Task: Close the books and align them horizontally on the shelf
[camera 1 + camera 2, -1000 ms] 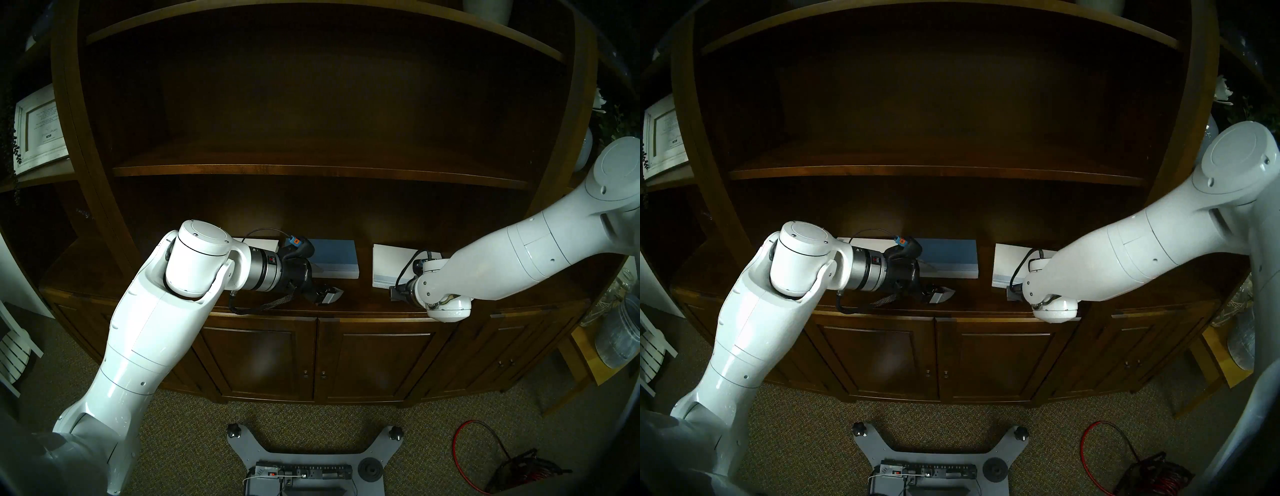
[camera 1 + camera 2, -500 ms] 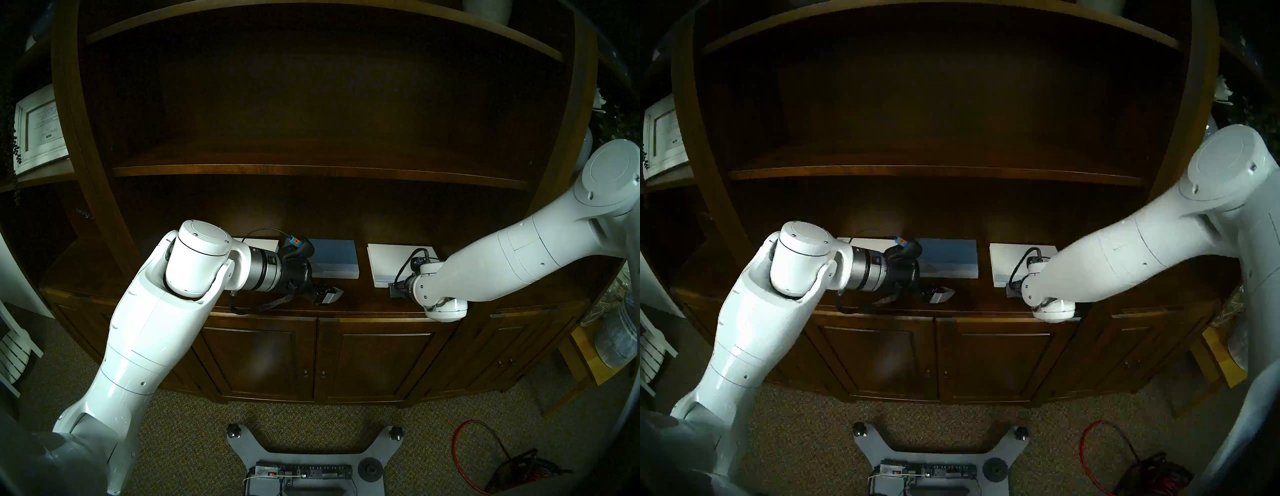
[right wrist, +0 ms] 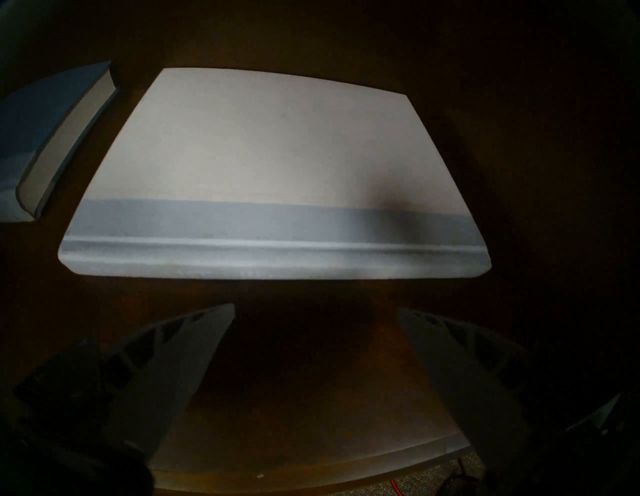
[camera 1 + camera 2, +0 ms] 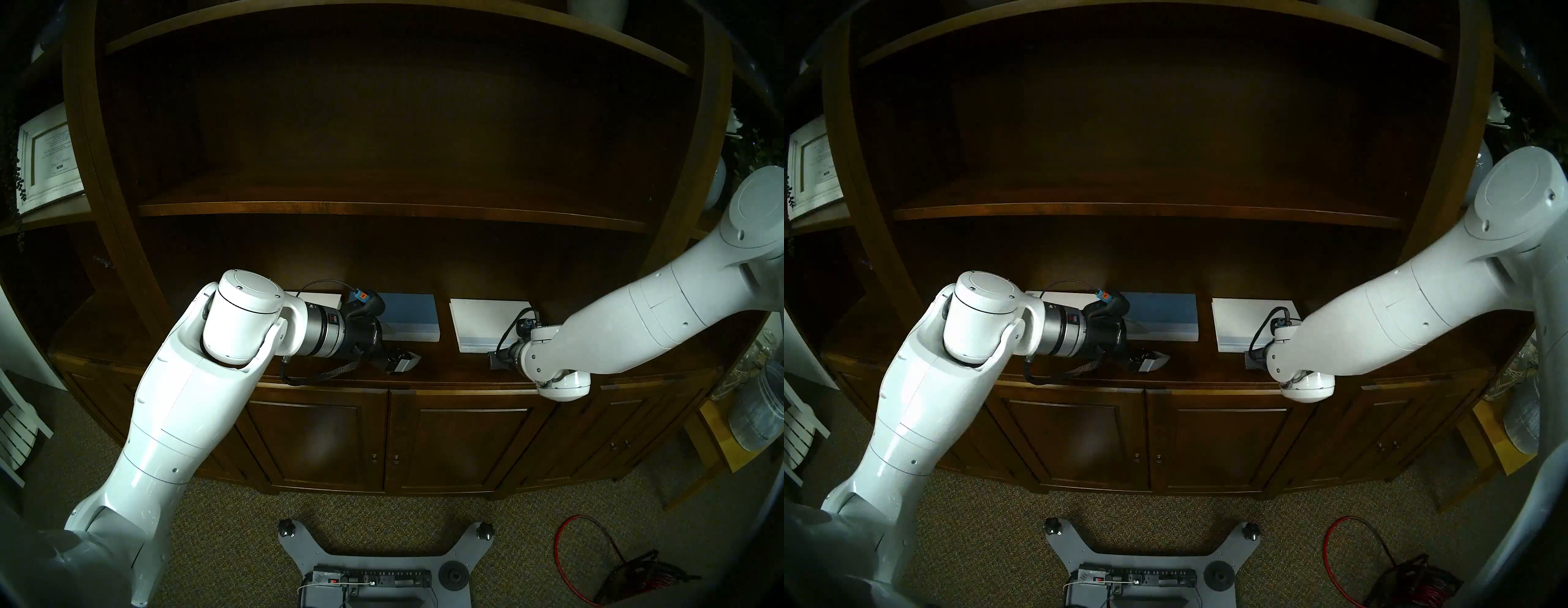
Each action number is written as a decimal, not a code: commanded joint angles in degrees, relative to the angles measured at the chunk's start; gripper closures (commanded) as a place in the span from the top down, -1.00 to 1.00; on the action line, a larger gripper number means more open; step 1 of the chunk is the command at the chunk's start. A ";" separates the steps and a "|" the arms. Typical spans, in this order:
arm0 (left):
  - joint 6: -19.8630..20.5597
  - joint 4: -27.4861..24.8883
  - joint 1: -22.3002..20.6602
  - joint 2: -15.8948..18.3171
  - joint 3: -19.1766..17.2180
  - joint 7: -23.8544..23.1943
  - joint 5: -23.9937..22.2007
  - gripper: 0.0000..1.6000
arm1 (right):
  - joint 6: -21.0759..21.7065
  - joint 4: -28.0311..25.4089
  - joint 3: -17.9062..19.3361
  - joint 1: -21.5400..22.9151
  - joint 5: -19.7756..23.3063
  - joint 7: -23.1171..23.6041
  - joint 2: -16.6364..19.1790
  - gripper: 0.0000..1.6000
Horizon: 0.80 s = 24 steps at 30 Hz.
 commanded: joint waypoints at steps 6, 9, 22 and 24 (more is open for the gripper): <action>-0.32 -1.00 -1.41 -0.26 -0.53 -0.03 -0.11 1.00 | -2.32 -11.73 0.41 5.32 -0.15 -1.62 1.08 1.00; -0.30 -0.94 -1.30 -0.26 -0.51 0.01 -0.10 1.00 | -2.98 -14.31 0.47 5.57 -0.29 -1.49 1.34 1.00; -0.29 -0.79 -1.02 -0.27 -0.49 0.03 -0.07 1.00 | -6.64 -28.83 0.44 9.12 -2.41 -3.89 1.49 1.00; -0.29 -0.79 -1.00 -0.27 -0.50 0.04 -0.07 1.00 | -7.39 -30.96 0.44 10.30 -2.87 -4.40 1.66 1.00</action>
